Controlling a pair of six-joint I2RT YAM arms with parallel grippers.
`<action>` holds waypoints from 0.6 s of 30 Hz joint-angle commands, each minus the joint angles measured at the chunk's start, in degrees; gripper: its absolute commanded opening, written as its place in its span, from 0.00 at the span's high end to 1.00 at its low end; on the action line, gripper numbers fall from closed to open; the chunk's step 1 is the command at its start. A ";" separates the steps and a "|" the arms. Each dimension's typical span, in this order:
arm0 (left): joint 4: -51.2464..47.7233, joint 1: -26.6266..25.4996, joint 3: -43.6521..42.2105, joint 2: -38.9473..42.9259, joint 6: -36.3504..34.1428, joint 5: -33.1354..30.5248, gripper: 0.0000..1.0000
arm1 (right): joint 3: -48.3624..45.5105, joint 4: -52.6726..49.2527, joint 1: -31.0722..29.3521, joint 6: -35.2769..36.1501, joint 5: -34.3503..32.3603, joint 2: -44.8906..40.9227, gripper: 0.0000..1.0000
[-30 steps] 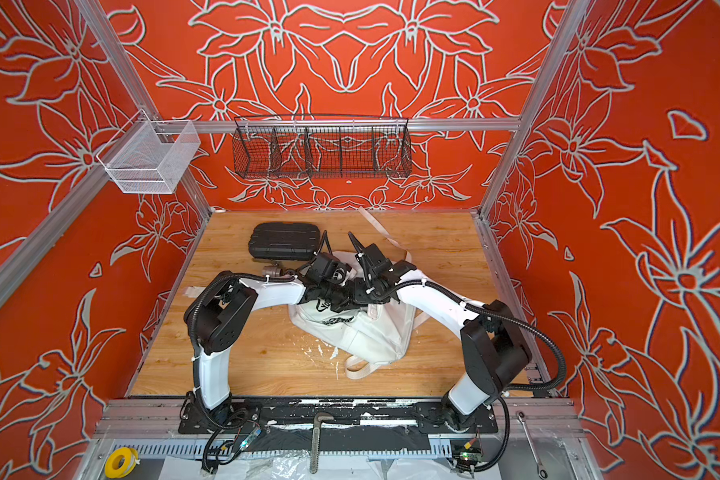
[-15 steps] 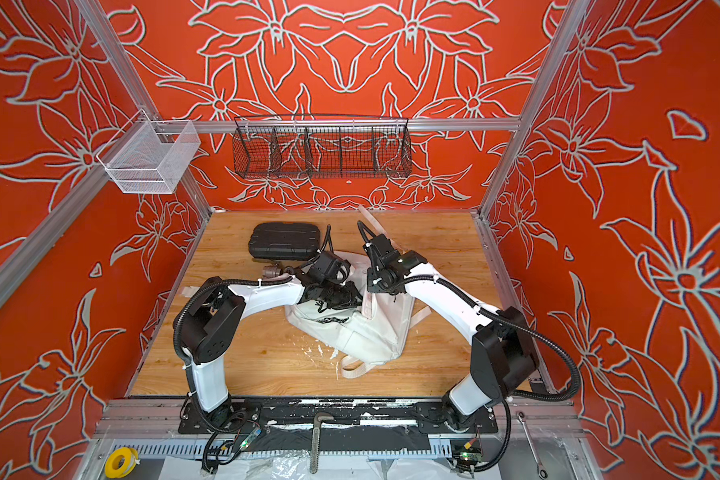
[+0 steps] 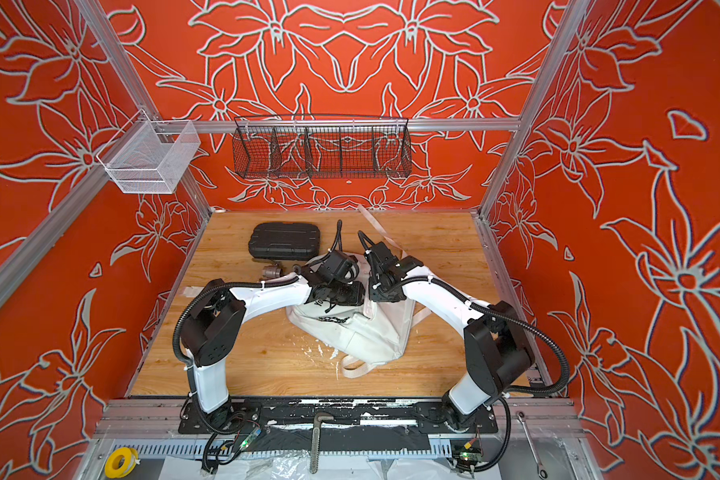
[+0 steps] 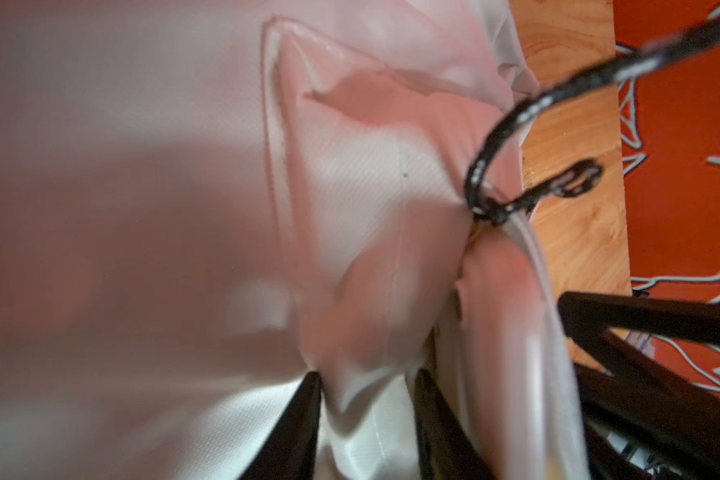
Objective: Pack the student bag
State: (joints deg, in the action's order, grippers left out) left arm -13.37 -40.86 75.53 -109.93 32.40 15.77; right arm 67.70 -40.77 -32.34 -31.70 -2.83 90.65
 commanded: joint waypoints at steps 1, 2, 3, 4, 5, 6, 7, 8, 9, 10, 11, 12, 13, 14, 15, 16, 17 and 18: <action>-1.67 -0.80 2.09 -1.33 -1.45 -1.68 0.71 | -0.73 0.63 0.13 -0.35 2.40 1.64 0.68; -2.31 -0.90 2.67 -1.58 -1.31 -1.95 0.74 | -0.73 0.61 0.01 -0.32 2.65 1.85 0.68; -3.50 -0.89 3.57 -2.06 -1.22 -2.46 0.74 | -0.73 0.69 0.00 -0.34 2.82 2.03 0.68; -4.74 -0.90 4.42 -2.62 -1.22 -2.73 0.75 | -0.81 0.83 0.06 -0.35 2.96 2.01 0.68; -6.02 -0.89 5.29 -3.45 -1.33 -2.97 0.75 | -0.74 1.12 0.04 -0.33 3.04 1.93 0.69; -6.83 -0.93 5.86 -4.05 -1.29 -3.15 0.75 | -0.73 1.42 0.02 -0.29 3.18 1.78 0.69; -7.26 -0.89 6.11 -4.70 -1.27 -3.23 0.76 | -0.66 1.60 0.07 -0.16 3.24 1.73 0.69; -7.45 -0.90 6.21 -5.18 -1.15 -3.19 0.79 | -0.41 1.49 0.08 -0.03 3.27 1.70 0.69; -7.32 -0.93 6.13 -5.33 -0.98 -3.00 0.83 | -0.09 1.07 -0.01 0.17 3.19 1.72 0.69; -7.09 -0.89 6.04 -5.24 -0.81 -2.84 0.89 | 0.28 0.57 0.02 0.41 2.89 1.73 0.69; -6.98 -0.89 6.08 -5.07 -0.77 -2.75 0.95 | 0.62 0.22 0.06 0.53 2.48 1.52 0.70; -6.94 -0.94 6.20 -4.87 -0.61 -2.77 0.99 | 0.50 0.39 0.04 0.60 2.27 1.15 0.69; -7.07 -0.82 6.38 -4.57 -0.63 -2.92 1.00 | 0.09 1.30 0.01 0.76 2.52 0.17 0.69; -7.32 -0.80 6.73 -4.30 -0.72 -2.96 1.00 | -0.55 2.46 0.04 0.69 2.74 -1.03 0.69; -7.59 -0.77 7.03 -4.09 -0.70 -2.59 1.00 | -1.08 3.54 0.04 0.59 2.97 -2.11 0.69; -7.65 -0.63 7.18 -3.70 -0.77 -2.13 1.00 | -1.54 4.78 0.02 0.43 3.59 -3.29 0.69; -7.57 -0.46 7.20 -3.20 -0.72 -1.46 1.00 | -1.90 5.74 0.02 0.44 4.54 -4.36 0.69; -7.32 -0.29 7.02 -2.75 -0.52 -0.75 1.00 | -2.04 6.73 0.04 0.35 5.48 -5.08 0.67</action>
State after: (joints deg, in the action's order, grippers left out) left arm -20.49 -41.25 81.47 -114.06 31.70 13.32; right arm 66.54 -37.63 -32.21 -31.35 0.10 89.27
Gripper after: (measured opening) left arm 0.048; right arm 0.324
